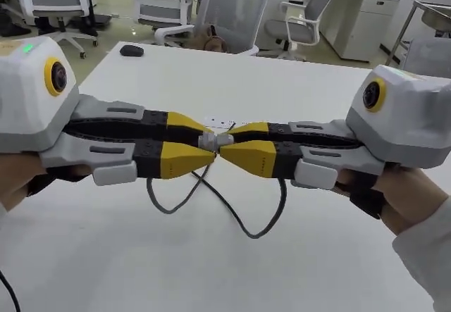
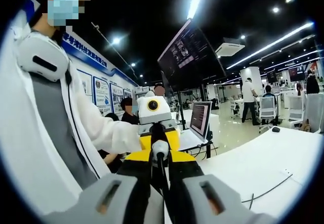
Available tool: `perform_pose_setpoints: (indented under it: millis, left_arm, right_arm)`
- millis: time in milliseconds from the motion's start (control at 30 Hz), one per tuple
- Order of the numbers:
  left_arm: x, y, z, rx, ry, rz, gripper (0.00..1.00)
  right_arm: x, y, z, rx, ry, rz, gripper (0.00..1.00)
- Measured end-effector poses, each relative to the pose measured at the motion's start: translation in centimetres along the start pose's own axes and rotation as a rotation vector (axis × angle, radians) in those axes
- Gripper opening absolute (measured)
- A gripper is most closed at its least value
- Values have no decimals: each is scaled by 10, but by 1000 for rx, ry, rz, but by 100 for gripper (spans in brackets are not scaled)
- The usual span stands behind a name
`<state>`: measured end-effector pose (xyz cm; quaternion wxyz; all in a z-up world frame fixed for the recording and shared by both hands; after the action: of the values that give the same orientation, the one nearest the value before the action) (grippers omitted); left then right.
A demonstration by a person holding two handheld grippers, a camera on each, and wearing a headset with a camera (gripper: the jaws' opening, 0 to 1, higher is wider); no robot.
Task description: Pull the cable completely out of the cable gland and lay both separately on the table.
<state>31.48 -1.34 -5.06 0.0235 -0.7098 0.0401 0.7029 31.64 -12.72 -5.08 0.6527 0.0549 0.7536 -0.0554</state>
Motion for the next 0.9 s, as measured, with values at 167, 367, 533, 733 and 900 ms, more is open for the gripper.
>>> perform_pose_setpoints:
  millis: [167,367,533,733,900]
  left_arm:
    - [0,0,0,11,-102,2,15]
    - [9,0,-2,18,-160,-37,14]
    - [14,-1,-2,23,-223,-2,13]
    - [18,-5,-1,31,-287,54,13]
    - [17,-5,-3,27,-331,91,14]
  right_arm:
    - [2,-1,-2,4,-4,8,9]
    - [10,-1,-4,17,-112,-8,8]
    - [14,-1,-4,28,-143,6,8]
    - [11,-1,-6,19,-249,-25,8]
    - [9,-3,-5,19,-345,-18,8]
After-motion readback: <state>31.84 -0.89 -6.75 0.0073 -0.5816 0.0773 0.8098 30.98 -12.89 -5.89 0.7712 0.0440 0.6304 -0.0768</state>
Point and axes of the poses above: the centre of the closed fingertips' face, and the gripper's own axes: y roughly forward along the fingers, z roughly to its right, x roughly out of its underside, the point moved 6 cm from there along -y, roughly backward along the fingers, and after that the axes turned 11 degrees about x, right-handed, at the moved point
